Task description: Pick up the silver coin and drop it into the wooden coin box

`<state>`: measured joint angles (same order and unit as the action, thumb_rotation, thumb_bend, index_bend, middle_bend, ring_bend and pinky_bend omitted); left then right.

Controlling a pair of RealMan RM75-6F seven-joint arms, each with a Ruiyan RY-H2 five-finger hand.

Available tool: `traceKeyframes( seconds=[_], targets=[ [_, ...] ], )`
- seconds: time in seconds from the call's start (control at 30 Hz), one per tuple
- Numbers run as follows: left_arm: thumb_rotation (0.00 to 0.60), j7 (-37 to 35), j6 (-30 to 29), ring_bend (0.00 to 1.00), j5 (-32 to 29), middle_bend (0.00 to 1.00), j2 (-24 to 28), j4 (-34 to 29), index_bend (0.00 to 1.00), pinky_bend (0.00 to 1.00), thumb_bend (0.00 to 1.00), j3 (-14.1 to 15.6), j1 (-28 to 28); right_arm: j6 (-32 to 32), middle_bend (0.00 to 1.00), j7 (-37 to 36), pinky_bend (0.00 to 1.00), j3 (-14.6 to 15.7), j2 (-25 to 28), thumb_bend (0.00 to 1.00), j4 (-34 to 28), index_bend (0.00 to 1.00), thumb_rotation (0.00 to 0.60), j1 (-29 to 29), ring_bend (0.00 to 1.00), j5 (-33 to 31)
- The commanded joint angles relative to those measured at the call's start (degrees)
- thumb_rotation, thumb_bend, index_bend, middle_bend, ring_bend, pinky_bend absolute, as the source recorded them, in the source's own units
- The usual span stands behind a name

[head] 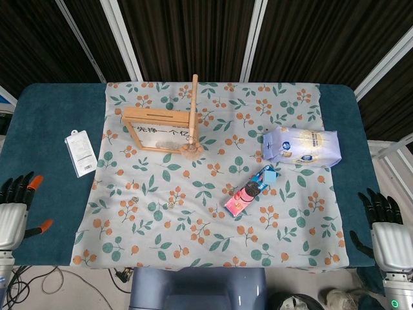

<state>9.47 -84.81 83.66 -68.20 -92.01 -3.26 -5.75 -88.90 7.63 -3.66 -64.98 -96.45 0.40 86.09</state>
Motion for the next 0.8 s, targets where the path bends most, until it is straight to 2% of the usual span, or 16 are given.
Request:
traceKeyframes(
  seconds=[0.03,0.17,0.33,0.43,0.57,0.73,0.8],
  targets=[
    [0.6,0.4,0.6,0.0,-0.4,0.0,-0.2,-0.1,0.13,0.02,0.11,0.1,-0.2,-0.1,0.05,-0.1,0.0,0.0,0.0,0.37,-0.2,0.1,0.6,-0.1,0.0,-0.1],
    [0.6,1.2,2.3,0.0,0.0,0.0,-0.6,0.0,0.12,0.02,0.1,0.0,-1.4,-0.3,0.05,0.1,0.0,0.3,0.1,0.37,-0.6,0.1,0.6,-0.3,0.0,0.3],
    [0.6,-0.2,9.1,0.0,1.1,0.0,0.3,-1.5,0.14,0.02,0.07,0.1,-5.7,-0.4,0.05,0.1,0.0,0.1,0.1,0.37,-0.9,0.1,0.6,-0.5,0.0,-0.2],
    [0.6,-0.7,18.1,0.0,0.7,0.0,1.5,-3.3,0.15,0.02,0.07,0.1,-10.7,-0.3,0.05,0.2,0.0,0.0,0.2,0.37,-1.1,0.1,0.6,-0.5,0.0,-0.7],
    [0.6,-0.6,29.1,0.0,-3.8,0.0,1.2,-3.3,0.2,0.02,0.07,-1.9,-17.3,-0.3,0.05,0.3,0.0,0.0,0.2,0.37,-1.3,0.1,0.6,-0.6,0.0,-1.0],
    [0.6,2.2,37.0,0.0,-8.9,0.0,-2.3,-2.4,0.18,0.02,0.07,-3.6,-23.0,-0.6,0.05,0.0,0.0,-0.3,0.2,0.37,-1.5,0.1,0.6,-0.8,0.0,-1.3],
    [0.6,3.4,38.4,0.0,-10.4,0.0,-3.7,-2.4,0.18,0.02,0.07,-4.0,-24.4,-0.6,0.05,-0.1,0.0,-0.4,0.3,0.37,-1.5,0.1,0.6,-0.8,0.0,-1.4]
  ],
)
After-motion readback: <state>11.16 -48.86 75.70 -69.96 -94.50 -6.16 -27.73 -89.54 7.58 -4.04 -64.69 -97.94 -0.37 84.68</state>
